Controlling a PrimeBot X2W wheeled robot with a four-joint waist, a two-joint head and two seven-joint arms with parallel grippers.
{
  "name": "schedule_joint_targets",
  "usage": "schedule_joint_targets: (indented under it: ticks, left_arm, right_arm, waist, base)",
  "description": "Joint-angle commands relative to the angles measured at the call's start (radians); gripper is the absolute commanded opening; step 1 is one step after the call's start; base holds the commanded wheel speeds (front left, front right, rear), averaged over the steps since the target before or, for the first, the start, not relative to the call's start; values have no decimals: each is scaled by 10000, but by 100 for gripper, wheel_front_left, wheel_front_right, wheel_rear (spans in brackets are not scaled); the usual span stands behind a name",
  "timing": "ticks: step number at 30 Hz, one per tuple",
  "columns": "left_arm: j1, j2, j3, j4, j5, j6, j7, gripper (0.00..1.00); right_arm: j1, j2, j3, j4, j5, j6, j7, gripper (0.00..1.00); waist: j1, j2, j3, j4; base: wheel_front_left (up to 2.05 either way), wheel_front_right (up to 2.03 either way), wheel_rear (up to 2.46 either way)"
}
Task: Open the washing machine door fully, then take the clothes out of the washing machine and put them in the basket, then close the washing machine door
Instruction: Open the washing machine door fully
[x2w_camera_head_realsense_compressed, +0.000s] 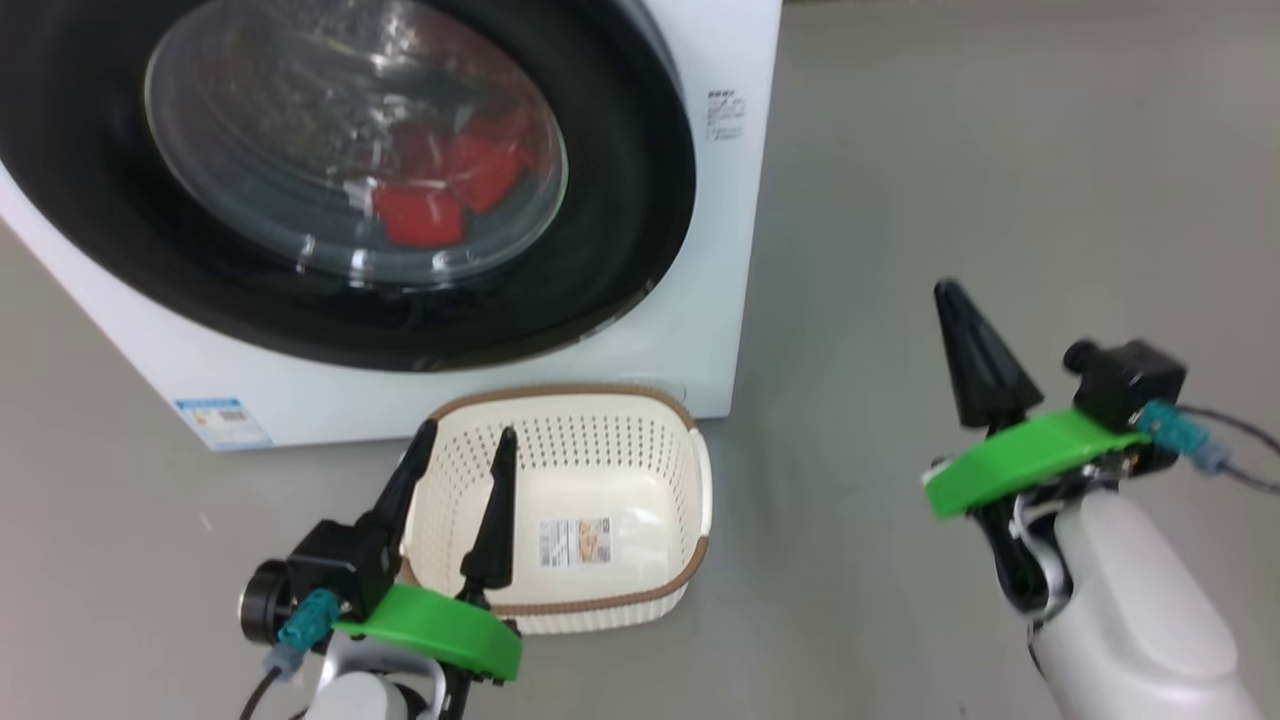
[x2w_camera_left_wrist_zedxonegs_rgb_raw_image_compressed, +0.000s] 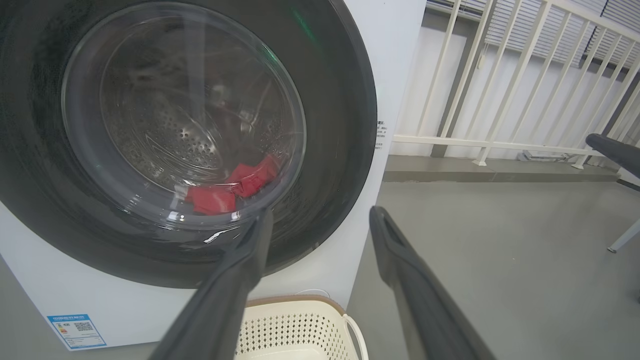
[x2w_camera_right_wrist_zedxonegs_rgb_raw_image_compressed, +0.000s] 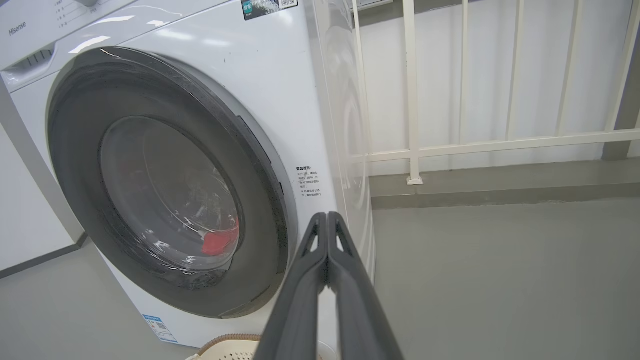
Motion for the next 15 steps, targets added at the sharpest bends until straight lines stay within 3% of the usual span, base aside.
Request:
schedule_joint_targets:
  ticks: [1,15]
  left_arm:
    - [-478,158,235,-382,-3,-36,-118,100]
    - [-976,158,148,-1382,217,34,-118,100]
  right_arm:
    - [-573,20,178,-167,348,-7,-65,0]
    - [-2668,-148,288,189,4473,-7,421,0]
  waist:
    - [0,-1,444,238]
    - [0,-1,1903,826]
  base:
    - [0,0,0]
    - [0,0,0]
